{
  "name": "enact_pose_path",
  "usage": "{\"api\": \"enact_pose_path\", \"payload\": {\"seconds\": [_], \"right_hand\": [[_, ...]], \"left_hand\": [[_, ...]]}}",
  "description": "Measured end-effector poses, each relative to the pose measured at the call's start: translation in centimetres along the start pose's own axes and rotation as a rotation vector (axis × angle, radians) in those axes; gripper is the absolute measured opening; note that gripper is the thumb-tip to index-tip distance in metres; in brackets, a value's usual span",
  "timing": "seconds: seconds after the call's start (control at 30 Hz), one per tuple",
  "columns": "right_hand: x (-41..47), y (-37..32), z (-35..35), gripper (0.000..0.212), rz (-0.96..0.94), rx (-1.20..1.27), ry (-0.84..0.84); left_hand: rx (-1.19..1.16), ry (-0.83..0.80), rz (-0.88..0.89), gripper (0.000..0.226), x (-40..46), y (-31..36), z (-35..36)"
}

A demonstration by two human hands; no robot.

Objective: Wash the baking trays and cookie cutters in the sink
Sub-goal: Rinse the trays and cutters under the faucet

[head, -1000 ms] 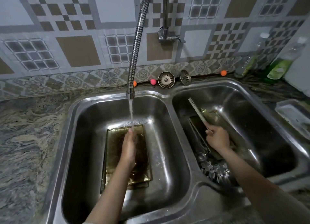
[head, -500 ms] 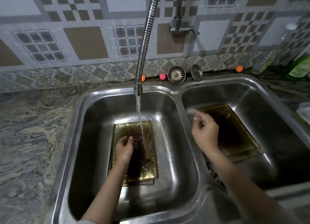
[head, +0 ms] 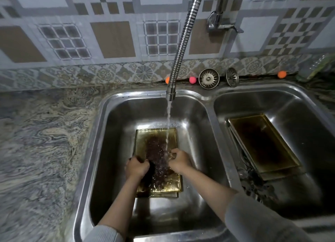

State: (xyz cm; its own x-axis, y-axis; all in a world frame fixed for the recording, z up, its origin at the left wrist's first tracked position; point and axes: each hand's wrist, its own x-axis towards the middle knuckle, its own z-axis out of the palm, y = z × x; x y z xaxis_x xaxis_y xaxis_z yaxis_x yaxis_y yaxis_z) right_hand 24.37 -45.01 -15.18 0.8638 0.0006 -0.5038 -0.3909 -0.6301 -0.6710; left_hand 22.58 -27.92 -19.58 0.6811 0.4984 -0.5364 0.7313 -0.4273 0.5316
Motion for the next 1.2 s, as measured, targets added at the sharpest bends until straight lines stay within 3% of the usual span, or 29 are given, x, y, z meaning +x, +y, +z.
{"api": "enact_pose_path", "payload": {"seconds": [0.07,0.23,0.5,0.8,0.93,1.1,1.2], "right_hand": [[0.0,-0.2,0.7,0.04,0.03,0.015,0.068],[-0.7,-0.9,2.1,0.04,0.013,0.079,0.159],[-2.8,-2.4,1.4,0.047,-0.373,0.082,0.23],[-3.6,-1.7,-5.5,0.05,-0.388,0.238,0.285],[-3.8,-1.5,-8.7,0.054,-0.437,0.047,0.268],[-3.8,-2.6,-9.0,0.065,-0.547,-0.504,0.384],[-3.7,-4.0,-7.1,0.064,-0.636,-0.471,0.129]], "left_hand": [[-0.089,0.023,-0.018,0.032,-0.2,0.2,-0.5],[-0.151,0.02,0.009,0.029,-0.9,0.7,-1.3],[-0.237,-0.017,0.03,0.044,-2.6,2.0,-2.0],[-0.386,-0.07,0.36,0.043,-6.1,4.7,-3.4],[-0.471,-0.068,0.469,0.044,-7.7,5.4,-3.7],[-0.438,0.06,0.597,0.044,-9.3,5.8,-4.1],[-0.352,0.152,0.76,0.046,-10.4,6.0,-4.1]]}}
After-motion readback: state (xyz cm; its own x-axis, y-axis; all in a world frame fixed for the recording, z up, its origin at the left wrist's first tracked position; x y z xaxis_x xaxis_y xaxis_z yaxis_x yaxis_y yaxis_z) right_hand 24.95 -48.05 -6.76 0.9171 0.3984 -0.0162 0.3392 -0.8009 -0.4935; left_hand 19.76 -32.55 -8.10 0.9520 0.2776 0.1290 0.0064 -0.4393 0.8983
